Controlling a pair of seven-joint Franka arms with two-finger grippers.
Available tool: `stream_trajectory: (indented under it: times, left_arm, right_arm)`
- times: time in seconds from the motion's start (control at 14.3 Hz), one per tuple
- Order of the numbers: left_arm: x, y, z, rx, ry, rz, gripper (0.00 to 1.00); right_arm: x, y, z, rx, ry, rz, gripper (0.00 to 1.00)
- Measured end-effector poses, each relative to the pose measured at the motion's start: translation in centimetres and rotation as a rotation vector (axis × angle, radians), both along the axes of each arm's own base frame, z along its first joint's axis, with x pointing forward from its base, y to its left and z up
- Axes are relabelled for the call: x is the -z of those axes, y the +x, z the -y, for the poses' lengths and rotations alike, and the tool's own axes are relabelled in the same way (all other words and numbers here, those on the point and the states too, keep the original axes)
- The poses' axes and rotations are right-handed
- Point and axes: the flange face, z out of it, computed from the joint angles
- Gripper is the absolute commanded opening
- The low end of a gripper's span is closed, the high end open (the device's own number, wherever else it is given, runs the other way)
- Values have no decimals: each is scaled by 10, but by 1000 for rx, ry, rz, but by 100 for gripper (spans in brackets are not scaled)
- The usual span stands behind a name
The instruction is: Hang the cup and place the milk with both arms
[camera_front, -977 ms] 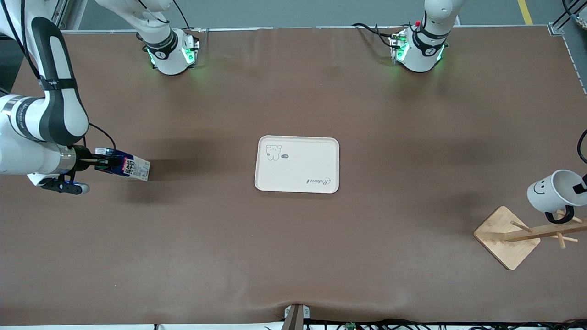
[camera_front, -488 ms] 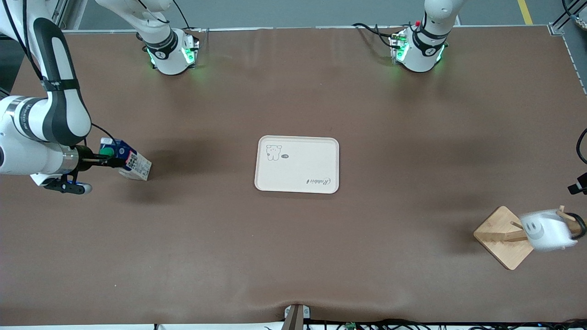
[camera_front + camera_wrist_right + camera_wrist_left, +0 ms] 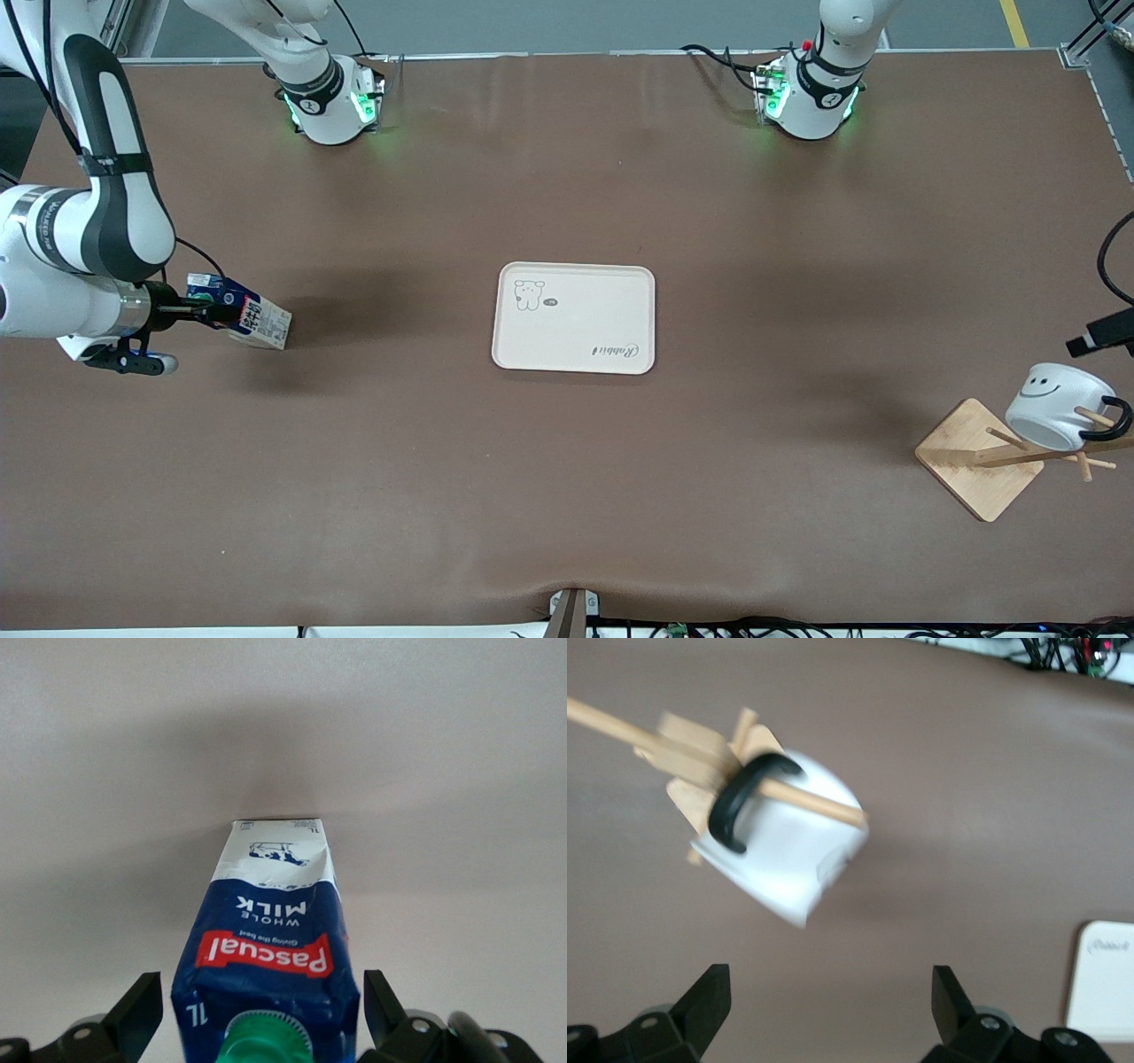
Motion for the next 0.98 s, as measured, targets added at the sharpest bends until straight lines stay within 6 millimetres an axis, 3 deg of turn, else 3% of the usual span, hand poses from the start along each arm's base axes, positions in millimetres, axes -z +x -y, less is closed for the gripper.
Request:
stream_trajectory:
  times: [0.14,0.63,0.98]
  left_arm:
    - [-13,-9,16,-2,9,-40,100]
    - [-37,-26,41,36,43,-87,100]
    - [-64,-40,91,74,175,-109,100]
  right_arm:
    - [0,0,0,-2,1,0,100]
    - [0,0,0,-3,1,0,100]
    - [2,-2,1,-2,2,-7,100]
